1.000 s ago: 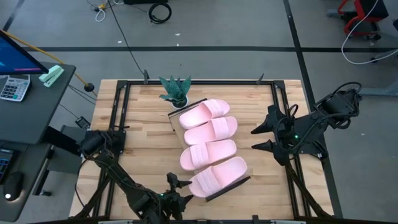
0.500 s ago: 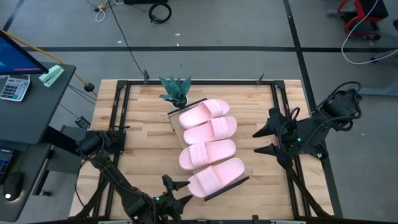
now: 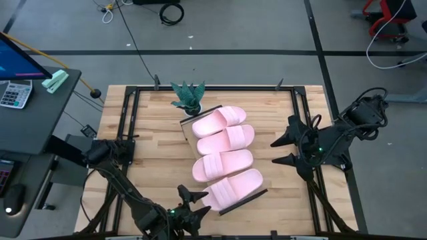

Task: Pick and place slides into the shelf
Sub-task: Return to Home Position

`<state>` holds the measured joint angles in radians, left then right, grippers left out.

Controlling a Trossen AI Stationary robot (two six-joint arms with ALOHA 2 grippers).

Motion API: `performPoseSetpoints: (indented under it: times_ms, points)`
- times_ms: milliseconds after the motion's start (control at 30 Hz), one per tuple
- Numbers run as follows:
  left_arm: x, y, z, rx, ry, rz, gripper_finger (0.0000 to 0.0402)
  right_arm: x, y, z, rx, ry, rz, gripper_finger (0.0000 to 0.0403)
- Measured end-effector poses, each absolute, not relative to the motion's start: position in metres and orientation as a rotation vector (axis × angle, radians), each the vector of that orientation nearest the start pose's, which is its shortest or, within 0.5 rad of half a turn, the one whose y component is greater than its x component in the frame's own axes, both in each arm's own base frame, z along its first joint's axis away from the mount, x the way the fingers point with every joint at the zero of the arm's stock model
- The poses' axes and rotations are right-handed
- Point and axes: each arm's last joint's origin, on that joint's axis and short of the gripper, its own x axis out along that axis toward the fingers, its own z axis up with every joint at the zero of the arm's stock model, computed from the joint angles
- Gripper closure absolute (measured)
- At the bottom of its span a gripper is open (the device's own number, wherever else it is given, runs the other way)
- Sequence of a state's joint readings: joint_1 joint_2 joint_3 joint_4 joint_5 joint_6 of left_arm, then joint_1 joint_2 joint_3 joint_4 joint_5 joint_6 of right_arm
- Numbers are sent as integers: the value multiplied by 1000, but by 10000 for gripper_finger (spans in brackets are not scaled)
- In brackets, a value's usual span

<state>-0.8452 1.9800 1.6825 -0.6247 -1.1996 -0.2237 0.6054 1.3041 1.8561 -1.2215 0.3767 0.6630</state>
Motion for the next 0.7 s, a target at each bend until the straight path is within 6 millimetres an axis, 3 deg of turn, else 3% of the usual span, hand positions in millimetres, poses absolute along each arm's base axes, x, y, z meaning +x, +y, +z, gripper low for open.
performPoseSetpoints:
  times_ms: [133,233,500,700]
  points:
    - [301,-297,274,564,391,450,115,172,106,479,341,628,11,141]
    - [301,-286,297,395,314,529,115,173,106,479,347,620,-8,141]
    - [288,-216,362,-29,228,652,116,180,109,476,367,617,-48,141]
    - [266,-173,415,-68,190,649,116,182,108,475,344,607,-72,144]
